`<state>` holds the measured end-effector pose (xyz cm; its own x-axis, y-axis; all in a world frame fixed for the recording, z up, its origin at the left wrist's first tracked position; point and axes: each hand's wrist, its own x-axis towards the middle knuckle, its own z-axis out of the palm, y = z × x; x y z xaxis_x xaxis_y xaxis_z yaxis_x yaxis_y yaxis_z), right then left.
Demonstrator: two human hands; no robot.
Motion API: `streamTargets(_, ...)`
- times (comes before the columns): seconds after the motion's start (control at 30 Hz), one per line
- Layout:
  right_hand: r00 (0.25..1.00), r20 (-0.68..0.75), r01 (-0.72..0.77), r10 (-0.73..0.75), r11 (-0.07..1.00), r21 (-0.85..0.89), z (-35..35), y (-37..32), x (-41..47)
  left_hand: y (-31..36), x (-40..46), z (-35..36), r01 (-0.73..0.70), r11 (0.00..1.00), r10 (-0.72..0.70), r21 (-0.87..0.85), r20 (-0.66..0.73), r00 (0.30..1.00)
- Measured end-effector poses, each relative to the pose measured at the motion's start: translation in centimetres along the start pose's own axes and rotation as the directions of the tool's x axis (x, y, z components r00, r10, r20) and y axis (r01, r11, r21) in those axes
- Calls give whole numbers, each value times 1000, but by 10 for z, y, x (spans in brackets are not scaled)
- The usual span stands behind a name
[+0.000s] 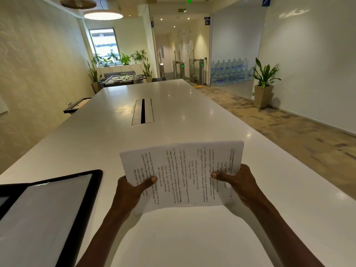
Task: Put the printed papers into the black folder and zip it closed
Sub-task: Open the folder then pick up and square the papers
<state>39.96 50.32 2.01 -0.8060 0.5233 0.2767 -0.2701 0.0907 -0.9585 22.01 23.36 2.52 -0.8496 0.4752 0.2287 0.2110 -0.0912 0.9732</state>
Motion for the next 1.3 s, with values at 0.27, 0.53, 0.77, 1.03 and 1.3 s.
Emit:
streamTargets(0.27, 1000, 8, 18, -18, 1000, -16, 2, -8, 2, 7, 1, -1, -30, 999, 30, -32, -4, 1000)
streamTargets(0.53, 999, 24, -36, 37, 998, -50, 8, 0, -6, -6, -4, -4, 30, 1000, -30, 1, -15, 999)
streamTargets(0.77, 990, 118, -68, 78, 994, -84, 24, -18, -3, 6, 3, -35, 107, 994, -106, -7, 53, 993)
streamTargets(1.03, 971, 220, -105, 89, 993, 61, 76, -23, -6, 31, -5, -90, 256, 962, -242, -97, 138, 960)
streamTargets(1.3, 962, 232, -160, 143, 985, 56, 152, -33, -6, 63, -25, -178, 397, 879, -412, -265, -2, 911)
